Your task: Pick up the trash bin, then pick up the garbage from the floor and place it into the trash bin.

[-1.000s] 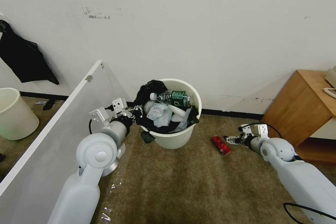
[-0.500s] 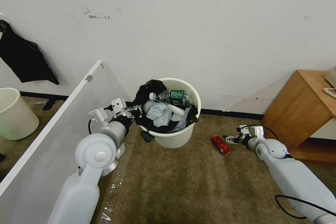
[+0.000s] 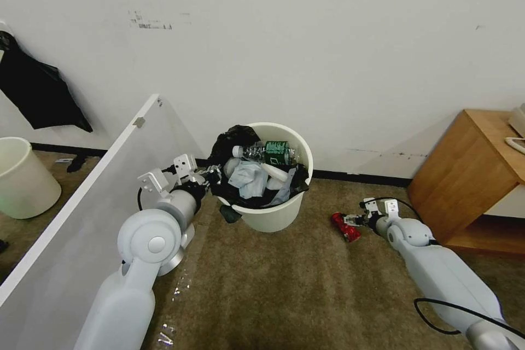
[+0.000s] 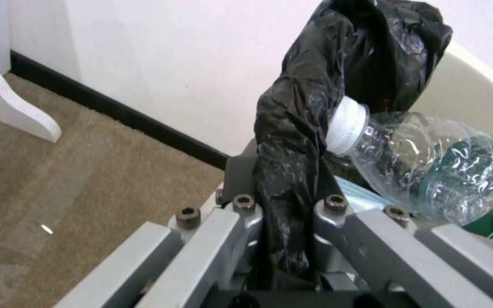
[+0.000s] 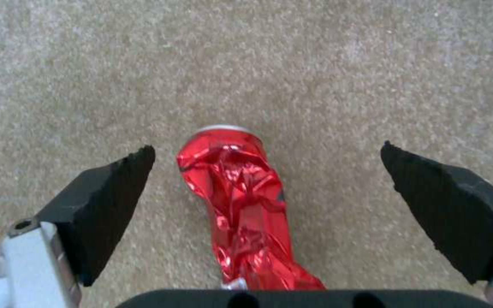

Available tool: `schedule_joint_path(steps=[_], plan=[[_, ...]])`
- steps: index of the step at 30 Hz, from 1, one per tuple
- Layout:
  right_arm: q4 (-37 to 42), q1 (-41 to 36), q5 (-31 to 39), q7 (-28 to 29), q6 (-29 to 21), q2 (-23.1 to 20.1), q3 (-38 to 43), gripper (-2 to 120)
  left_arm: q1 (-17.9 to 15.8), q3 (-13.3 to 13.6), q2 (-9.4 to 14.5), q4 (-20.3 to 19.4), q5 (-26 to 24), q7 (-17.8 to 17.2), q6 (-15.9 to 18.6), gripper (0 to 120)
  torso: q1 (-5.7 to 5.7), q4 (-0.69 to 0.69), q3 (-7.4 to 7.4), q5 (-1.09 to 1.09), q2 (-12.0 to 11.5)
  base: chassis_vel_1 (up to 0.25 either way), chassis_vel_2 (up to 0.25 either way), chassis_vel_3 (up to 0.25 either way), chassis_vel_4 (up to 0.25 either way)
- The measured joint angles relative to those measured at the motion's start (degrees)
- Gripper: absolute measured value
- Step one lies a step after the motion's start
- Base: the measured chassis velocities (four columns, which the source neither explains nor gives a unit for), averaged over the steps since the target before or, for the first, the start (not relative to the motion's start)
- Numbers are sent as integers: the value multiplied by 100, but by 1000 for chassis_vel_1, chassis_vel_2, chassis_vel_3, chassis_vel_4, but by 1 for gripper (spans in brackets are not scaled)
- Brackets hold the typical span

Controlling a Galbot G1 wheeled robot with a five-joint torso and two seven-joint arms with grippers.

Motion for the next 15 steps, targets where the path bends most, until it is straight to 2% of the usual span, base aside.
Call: schedule_joint_path(steps=[15], plan=[[-736,122,-354,-102,361,453,36,100,19,24,5,48,39,48,-9,4,0,-1,0,0,0,0,0,0,0]])
